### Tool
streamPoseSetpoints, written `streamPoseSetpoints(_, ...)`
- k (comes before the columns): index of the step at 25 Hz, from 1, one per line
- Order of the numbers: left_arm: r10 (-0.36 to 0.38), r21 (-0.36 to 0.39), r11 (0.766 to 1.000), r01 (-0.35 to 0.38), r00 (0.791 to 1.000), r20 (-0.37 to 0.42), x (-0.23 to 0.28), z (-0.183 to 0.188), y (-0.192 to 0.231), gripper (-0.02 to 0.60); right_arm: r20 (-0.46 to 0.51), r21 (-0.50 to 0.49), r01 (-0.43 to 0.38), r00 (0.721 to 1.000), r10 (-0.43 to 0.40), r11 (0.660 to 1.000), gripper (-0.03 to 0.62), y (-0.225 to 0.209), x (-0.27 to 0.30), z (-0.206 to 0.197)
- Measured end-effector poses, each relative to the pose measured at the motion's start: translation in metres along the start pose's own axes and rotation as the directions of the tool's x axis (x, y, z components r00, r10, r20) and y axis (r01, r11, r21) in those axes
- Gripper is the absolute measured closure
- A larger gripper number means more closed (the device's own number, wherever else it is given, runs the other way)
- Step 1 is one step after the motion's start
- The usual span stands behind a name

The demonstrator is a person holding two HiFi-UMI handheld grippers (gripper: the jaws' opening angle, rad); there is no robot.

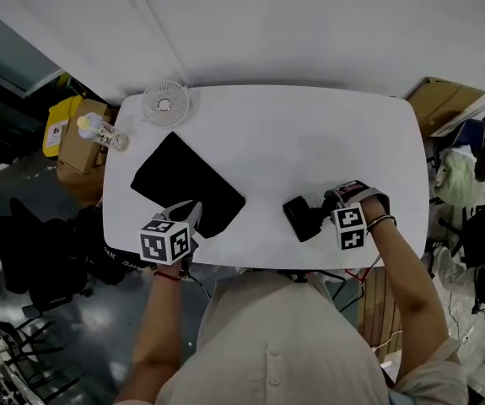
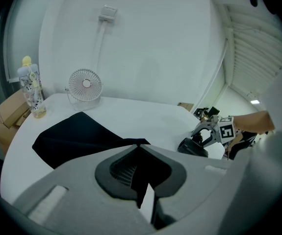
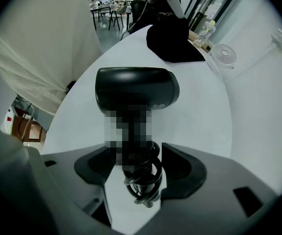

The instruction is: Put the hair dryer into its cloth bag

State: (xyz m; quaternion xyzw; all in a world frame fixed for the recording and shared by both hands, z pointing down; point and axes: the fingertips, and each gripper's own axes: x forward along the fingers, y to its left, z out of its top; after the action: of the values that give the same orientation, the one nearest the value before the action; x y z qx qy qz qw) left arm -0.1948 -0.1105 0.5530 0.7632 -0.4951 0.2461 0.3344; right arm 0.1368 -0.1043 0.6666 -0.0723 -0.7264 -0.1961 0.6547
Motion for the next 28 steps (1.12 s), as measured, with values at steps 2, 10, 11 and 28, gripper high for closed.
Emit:
streamPoseSetpoints(2,-0.011,-0.012,1.0,0.011,1.0,0.001,-0.001,0.0,0.0,0.56,-0.002,-0.004,-0.017,1.0,0.017,1.0,0.301,-0.001,0.003,0.0)
streamPoseSetpoints(10,-0.055,-0.025,0.998,0.055,0.998,-0.017,0.0,-0.002,-0.004,0.56,-0.02,-0.021,-0.094,0.995,0.094,0.995,0.303,0.004,0.017,0.001)
streamPoseSetpoints(11,-0.06,-0.025,0.998,0.059,0.998,-0.021,0.001,-0.003,-0.004,0.56,-0.024,-0.019,-0.1,0.995,0.099,0.995,0.304,0.005,0.018,0.001)
streamPoseSetpoints(28,-0.126,-0.025,0.992,0.125,0.991,-0.038,0.008,-0.006,-0.024,0.56,0.247,0.33,-0.252,0.953,0.175,0.91,0.338,0.025,-0.001,0.072)
